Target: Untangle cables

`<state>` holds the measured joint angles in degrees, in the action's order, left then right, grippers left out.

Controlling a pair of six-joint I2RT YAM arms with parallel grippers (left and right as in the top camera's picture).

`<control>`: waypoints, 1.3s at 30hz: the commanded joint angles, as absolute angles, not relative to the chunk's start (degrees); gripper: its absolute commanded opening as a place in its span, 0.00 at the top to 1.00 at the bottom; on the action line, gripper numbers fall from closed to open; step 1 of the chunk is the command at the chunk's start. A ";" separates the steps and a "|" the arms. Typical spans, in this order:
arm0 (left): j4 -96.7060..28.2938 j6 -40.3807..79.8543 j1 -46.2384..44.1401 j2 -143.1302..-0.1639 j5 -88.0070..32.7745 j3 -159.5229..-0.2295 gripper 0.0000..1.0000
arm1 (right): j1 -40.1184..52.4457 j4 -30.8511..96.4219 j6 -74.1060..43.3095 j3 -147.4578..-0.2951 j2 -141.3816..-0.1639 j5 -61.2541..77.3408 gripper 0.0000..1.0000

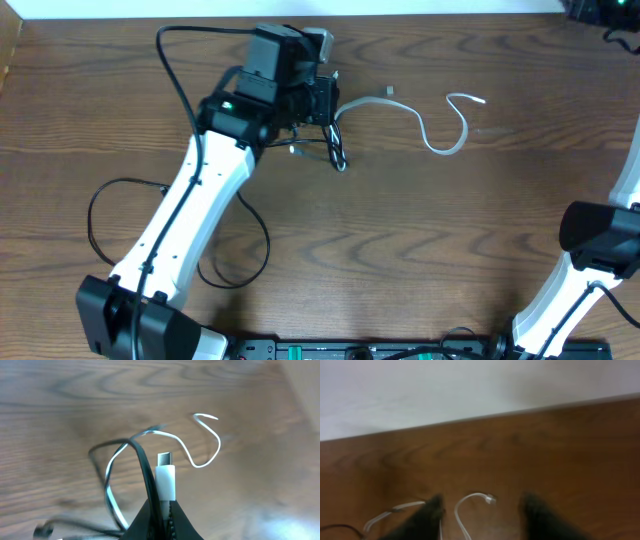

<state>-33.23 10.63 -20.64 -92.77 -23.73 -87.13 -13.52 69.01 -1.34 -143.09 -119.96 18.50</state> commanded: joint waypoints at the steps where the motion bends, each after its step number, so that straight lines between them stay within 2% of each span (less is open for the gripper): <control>1: -32.95 9.85 -17.45 -91.72 -38.72 -87.61 0.93 | -12.82 71.07 7.97 -143.55 -120.27 23.31 0.27; 3: -32.27 9.87 -16.16 -91.72 -43.29 -87.61 0.92 | -12.23 73.38 13.15 -143.55 -120.27 28.56 0.20; 6: -30.94 9.89 -15.09 -91.72 -49.45 -87.61 0.92 | -10.76 77.10 18.87 -143.55 -120.49 34.81 0.17; 10: -28.03 10.31 -14.00 -91.72 -56.75 -87.61 0.93 | -7.09 82.50 26.35 -143.48 -121.47 41.76 0.15; 13: -26.00 12.14 -13.21 -91.72 -59.99 -87.61 0.93 | -4.19 83.59 26.70 -143.41 -122.17 44.95 0.15; 20: -20.56 20.64 -11.14 -91.72 -59.75 -87.61 0.92 | 4.23 83.11 26.20 -143.35 -122.83 48.34 0.18; 24: -18.92 26.11 -9.85 -91.72 -56.25 -87.61 0.93 | 7.20 82.37 19.44 -143.06 -123.04 46.81 0.19; 31: -18.96 26.87 -9.67 -91.72 -54.06 -87.61 0.92 | 11.05 78.30 9.32 -139.35 -123.04 42.48 0.22; 35: -18.94 26.94 -9.67 -91.72 -52.64 -87.61 0.93 | 12.58 77.36 10.63 -138.58 -123.04 42.37 0.21; 39: -19.00 30.04 -9.67 -91.72 -50.06 -87.61 0.92 | 14.61 77.43 18.31 -138.58 -123.04 43.27 0.20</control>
